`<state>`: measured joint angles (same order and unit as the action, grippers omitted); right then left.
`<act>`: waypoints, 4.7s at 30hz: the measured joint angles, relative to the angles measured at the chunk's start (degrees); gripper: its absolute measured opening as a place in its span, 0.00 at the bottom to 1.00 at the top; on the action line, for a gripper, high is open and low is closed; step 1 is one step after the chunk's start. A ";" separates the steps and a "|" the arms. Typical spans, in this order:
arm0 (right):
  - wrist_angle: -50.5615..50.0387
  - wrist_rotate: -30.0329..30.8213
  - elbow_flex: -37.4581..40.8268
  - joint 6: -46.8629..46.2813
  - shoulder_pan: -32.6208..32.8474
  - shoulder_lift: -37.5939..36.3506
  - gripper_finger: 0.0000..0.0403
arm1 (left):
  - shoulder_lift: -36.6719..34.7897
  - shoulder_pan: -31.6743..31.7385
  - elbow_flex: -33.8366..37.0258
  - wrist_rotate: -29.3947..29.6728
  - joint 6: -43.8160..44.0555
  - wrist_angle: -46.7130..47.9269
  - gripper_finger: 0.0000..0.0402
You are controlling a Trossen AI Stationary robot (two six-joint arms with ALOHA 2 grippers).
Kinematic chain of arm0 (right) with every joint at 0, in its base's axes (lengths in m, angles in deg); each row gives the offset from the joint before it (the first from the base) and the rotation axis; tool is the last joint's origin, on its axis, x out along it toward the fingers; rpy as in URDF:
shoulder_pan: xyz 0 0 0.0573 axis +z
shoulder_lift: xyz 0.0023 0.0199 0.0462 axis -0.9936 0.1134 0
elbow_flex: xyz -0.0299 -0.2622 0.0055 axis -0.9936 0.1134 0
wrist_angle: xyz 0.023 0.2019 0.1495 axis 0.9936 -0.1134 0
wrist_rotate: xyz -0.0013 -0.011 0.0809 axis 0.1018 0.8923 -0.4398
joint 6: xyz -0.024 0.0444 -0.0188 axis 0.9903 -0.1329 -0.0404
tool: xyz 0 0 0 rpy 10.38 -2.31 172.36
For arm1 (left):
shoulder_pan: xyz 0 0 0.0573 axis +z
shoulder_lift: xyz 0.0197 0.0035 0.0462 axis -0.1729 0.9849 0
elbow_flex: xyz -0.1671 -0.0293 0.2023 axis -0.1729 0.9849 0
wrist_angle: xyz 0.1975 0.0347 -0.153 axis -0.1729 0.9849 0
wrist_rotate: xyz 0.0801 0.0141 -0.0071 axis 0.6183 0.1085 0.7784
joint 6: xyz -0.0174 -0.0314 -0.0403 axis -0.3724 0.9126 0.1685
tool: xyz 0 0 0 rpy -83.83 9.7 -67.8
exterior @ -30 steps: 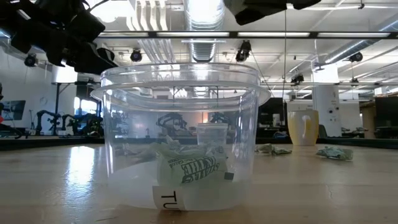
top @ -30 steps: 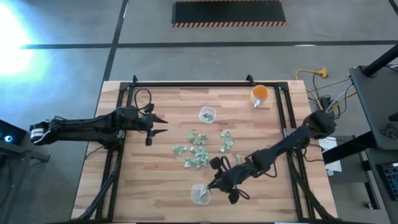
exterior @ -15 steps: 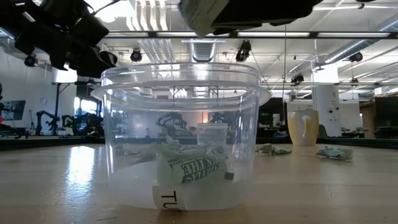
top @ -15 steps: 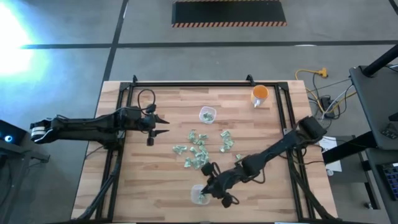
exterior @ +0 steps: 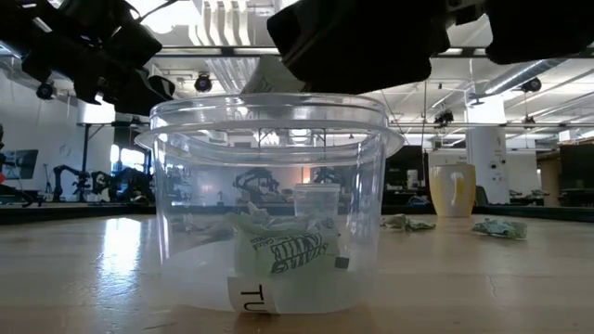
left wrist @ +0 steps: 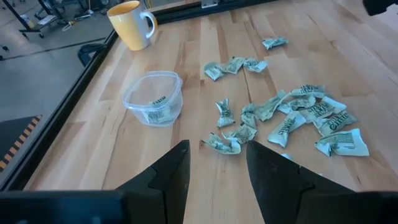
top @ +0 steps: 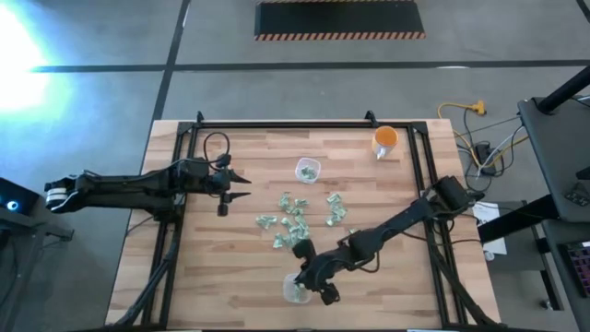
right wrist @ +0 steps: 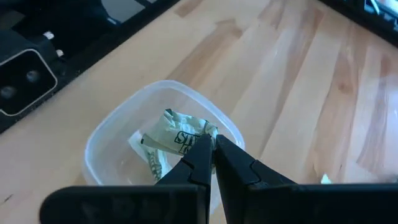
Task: Pick and place items into bin
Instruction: Put the stevia packet into the bottom transparent bin, then put the stevia packet into the top transparent bin
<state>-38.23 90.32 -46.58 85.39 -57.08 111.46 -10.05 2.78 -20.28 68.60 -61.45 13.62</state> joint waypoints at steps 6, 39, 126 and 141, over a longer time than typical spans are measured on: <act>-0.10 -0.47 0.00 -0.56 0.04 -0.54 0.02 | 0.02 0.00 0.00 0.00 0.00 -0.11 0.35; -16.83 0.35 -2.62 -8.21 0.35 -8.23 0.21 | 19.70 -2.14 0.11 -15.39 4.28 -3.26 0.35; -42.34 24.01 -2.29 -25.59 0.44 -10.85 0.15 | 33.17 -7.02 -3.12 6.45 -7.43 -35.67 0.00; -57.16 33.33 -0.52 -39.97 0.46 -10.99 0.15 | 40.18 1.38 -14.26 2.67 -10.49 -36.18 0.00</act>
<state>-95.39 123.65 -47.11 45.42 -56.62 100.47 30.13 4.16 -34.54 71.27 -71.94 -22.56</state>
